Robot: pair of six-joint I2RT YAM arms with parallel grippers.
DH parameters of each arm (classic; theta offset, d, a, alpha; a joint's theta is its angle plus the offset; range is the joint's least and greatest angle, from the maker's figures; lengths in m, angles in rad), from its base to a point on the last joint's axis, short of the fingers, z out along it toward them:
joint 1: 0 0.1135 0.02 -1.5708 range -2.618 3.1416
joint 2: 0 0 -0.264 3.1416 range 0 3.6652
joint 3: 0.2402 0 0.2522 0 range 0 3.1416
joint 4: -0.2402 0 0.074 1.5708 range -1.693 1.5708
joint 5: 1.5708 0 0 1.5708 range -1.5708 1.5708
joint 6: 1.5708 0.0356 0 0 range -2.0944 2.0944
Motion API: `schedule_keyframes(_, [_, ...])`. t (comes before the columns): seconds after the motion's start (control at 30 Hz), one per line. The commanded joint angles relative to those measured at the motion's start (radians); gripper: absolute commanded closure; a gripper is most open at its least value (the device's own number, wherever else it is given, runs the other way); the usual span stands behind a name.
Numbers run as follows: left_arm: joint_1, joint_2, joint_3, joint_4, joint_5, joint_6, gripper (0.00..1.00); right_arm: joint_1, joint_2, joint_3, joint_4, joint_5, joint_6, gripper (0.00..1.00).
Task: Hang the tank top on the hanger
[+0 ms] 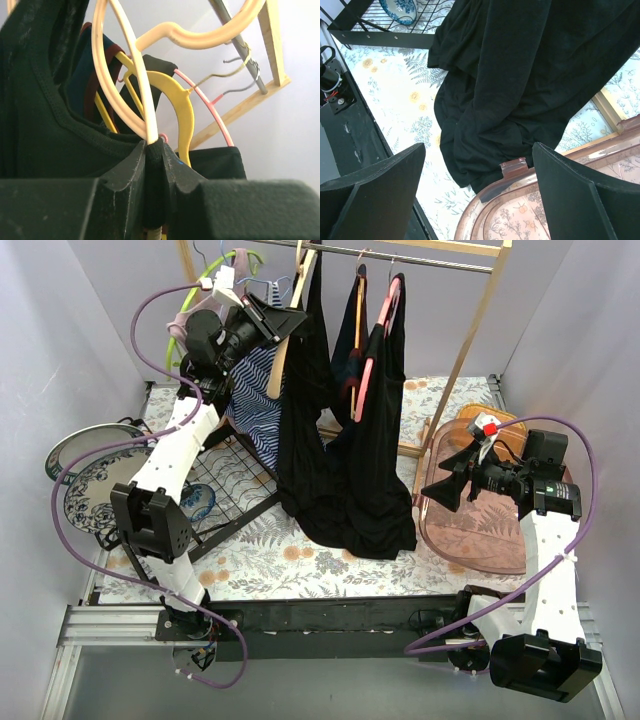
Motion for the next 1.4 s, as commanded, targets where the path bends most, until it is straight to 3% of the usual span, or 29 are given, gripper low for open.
schedule_keyframes(0.0, [0.018,0.021,-0.004,0.163,0.077,-0.172,1.00,-0.003,-0.021,0.024,0.011,-0.027,0.004,0.04])
schedule_keyframes(0.17, [0.029,0.043,-0.019,0.279,0.120,-0.305,1.00,-0.003,-0.018,0.018,0.018,-0.037,0.007,0.04])
schedule_keyframes(0.33, [0.034,0.028,-0.030,0.220,0.094,-0.260,0.99,-0.006,-0.023,0.026,0.011,-0.031,0.003,0.04])
schedule_keyframes(0.43, [0.038,0.000,-0.041,0.149,0.083,-0.218,0.69,-0.005,-0.027,0.027,0.005,-0.010,-0.008,0.04])
schedule_keyframes(0.47, [0.038,-0.012,-0.041,0.107,0.072,-0.176,0.45,-0.006,-0.030,0.029,0.005,-0.001,-0.008,0.04])
schedule_keyframes(0.5, [0.038,-0.032,-0.038,0.076,0.066,-0.152,0.37,-0.005,-0.033,0.032,0.004,0.010,-0.009,0.04])
schedule_keyframes(0.57, [0.038,-0.061,-0.027,-0.014,0.032,-0.071,0.24,-0.006,-0.040,0.052,0.005,0.042,-0.011,0.03])
schedule_keyframes(0.73, [0.040,-0.187,-0.047,-0.165,-0.063,0.081,0.09,-0.009,-0.056,0.099,0.027,0.104,0.021,0.02])
schedule_keyframes(0.87, [0.040,-0.303,-0.111,-0.263,-0.123,0.184,0.02,-0.009,-0.084,0.122,0.109,0.282,0.116,0.02])
schedule_keyframes(0.93, [0.038,-0.353,-0.136,-0.282,-0.133,0.234,0.02,-0.009,-0.115,0.128,0.155,0.387,0.202,0.01])
schedule_keyframes(0.97, [0.040,-0.397,-0.147,-0.300,-0.130,0.251,0.02,-0.009,-0.128,0.125,0.215,0.511,0.239,0.01])
schedule_keyframes(1.13, [0.038,-0.544,-0.251,-0.400,-0.112,0.359,0.02,-0.009,-0.198,0.191,0.283,0.745,0.380,0.01])
schedule_keyframes(1.27, [0.038,-0.704,-0.364,-0.455,-0.097,0.406,0.02,-0.009,-0.172,0.286,0.249,0.980,0.399,0.01])
schedule_keyframes(1.37, [0.038,-0.816,-0.416,-0.512,-0.126,0.419,0.02,-0.009,-0.162,0.326,0.238,1.069,0.367,0.02])
